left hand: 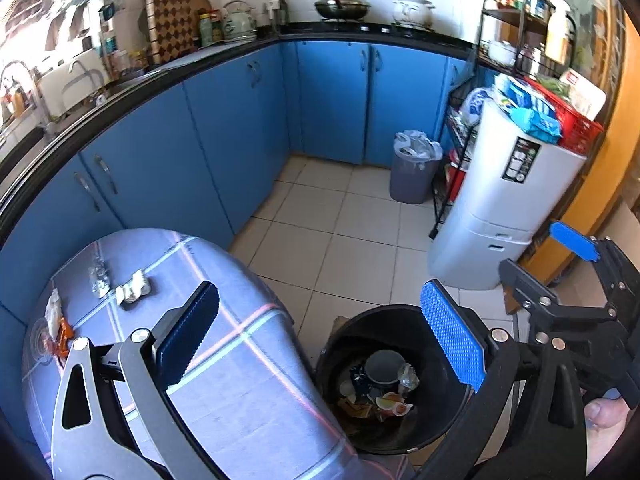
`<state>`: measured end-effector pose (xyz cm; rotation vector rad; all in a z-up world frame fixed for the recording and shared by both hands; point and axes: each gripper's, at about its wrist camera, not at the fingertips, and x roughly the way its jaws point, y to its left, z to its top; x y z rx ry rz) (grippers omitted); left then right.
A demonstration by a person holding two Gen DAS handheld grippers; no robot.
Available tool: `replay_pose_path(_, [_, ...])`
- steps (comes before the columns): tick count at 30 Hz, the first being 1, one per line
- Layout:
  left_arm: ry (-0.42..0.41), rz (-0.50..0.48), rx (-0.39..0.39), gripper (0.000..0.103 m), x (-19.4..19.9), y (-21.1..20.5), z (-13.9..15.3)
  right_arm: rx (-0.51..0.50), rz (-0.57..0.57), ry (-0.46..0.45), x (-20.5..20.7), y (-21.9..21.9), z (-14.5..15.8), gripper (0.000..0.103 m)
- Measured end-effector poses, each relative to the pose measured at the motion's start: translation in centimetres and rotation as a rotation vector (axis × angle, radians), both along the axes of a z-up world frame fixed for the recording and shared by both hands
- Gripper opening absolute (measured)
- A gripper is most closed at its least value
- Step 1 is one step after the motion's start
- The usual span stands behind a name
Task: Collect trash
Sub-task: 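Withdraw both open tools from the bin back over the table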
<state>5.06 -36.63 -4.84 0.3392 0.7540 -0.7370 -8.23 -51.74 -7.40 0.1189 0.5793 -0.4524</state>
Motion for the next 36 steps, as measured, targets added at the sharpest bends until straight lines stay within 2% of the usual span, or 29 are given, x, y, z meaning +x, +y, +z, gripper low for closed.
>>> replay_pose_path(12, [0.0, 0.122, -0.027, 0.1, 3.3, 6.2, 0.2, -0.011, 0.097, -0.013, 3.6, 4.4, 1.9, 0.088])
replay_pose_path(21, [-0.005, 0.259, -0.042, 0.1, 6.9, 13.9, -0.3, -0.046, 0.22, 0.002, 8.3, 10.2, 2.6, 0.088])
replay_pose_path(31, [0.048, 0.495, -0.064, 0.1, 12.5, 26.0, -2.5, -0.022, 0.381, 0.065, 16.6, 17.9, 0.3, 0.088])
replay_pose_path(36, [0.064, 0.557, -0.037, 0.1, 14.4, 30.2, -4.5, 0.006, 0.443, 0.111, 20.9, 21.3, -1.7, 0.088])
